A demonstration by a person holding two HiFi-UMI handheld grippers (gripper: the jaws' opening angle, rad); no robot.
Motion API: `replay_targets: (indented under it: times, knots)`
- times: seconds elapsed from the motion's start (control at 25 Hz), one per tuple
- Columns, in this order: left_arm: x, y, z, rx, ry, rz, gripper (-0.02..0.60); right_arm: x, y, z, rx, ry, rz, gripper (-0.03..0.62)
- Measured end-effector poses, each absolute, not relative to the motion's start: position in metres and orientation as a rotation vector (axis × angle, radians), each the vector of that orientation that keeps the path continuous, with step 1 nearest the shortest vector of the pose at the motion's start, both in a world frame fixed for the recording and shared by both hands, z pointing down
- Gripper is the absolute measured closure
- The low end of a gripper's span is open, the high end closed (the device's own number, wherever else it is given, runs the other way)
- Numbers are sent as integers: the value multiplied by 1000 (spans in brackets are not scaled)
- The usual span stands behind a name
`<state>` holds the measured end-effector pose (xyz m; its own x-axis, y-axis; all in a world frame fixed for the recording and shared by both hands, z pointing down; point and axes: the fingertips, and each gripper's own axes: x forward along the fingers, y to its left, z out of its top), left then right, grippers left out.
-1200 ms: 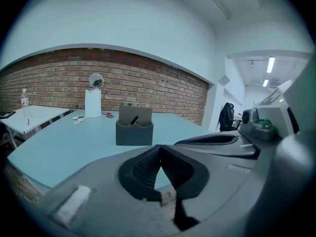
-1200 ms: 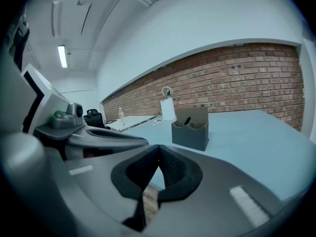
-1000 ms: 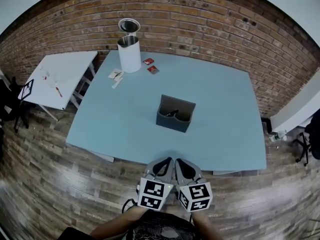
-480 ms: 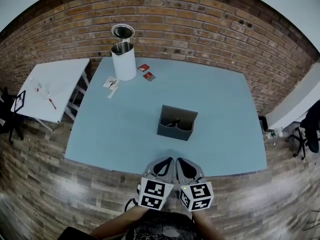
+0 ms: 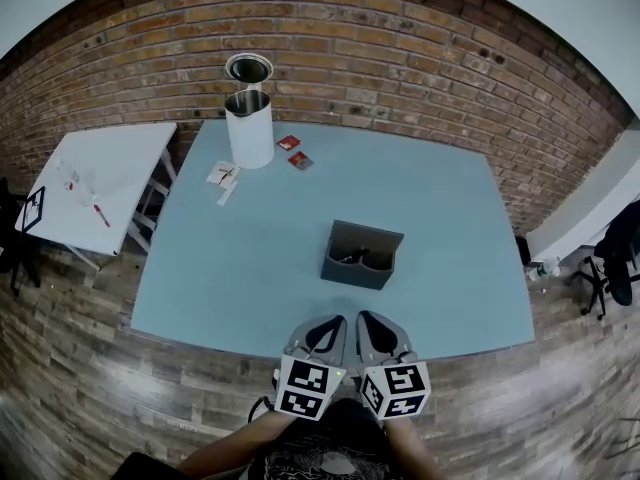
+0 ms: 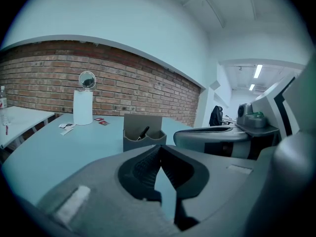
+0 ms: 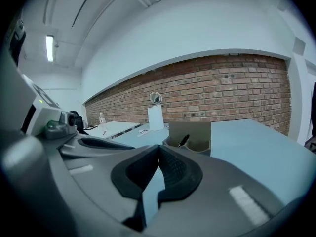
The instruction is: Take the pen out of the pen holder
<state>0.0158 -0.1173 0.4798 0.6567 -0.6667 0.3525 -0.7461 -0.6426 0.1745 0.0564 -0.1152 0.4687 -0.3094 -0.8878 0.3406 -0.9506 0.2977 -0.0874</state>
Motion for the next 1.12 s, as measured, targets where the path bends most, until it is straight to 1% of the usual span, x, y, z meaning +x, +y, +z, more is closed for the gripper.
replay_targets:
  times: [0.6, 1.12]
  knots:
    - [3, -141, 481, 2550, -1206, 347, 577, 67, -151, 460, 1727, -2352, 354, 589]
    - [20, -182, 482, 2551, -1206, 362, 577, 80, -196, 466, 1718, -2348, 375, 582]
